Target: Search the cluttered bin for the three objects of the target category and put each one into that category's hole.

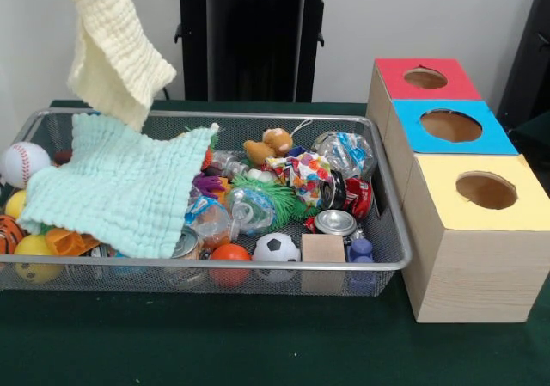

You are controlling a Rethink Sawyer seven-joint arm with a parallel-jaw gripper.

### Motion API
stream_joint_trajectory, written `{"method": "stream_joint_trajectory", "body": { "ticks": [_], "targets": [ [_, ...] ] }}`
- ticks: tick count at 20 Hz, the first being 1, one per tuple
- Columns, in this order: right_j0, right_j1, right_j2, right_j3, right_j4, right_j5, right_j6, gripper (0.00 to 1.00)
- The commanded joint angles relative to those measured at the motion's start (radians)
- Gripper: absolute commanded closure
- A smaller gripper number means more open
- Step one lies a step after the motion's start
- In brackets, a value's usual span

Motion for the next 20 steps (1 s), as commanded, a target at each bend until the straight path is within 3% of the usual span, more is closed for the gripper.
{"method": "stream_joint_trajectory", "body": {
  "ticks": [1, 7, 8, 12, 20],
  "targets": [
    [-0.054, 0.049, 0.14, -0.009, -0.087, -0.05, -0.203, 1.0],
    [-0.119, 0.085, 0.246, -0.02, -0.093, -0.097, -0.19, 1.0],
    [-0.128, 0.092, 0.262, -0.022, -0.095, -0.099, -0.186, 0.0],
    [-0.101, 0.009, 0.255, -0.03, -0.102, -0.036, -0.141, 0.0],
    [-0.011, -0.043, 0.243, -0.038, -0.054, -0.003, -0.011, 0.0]
  ]
}}
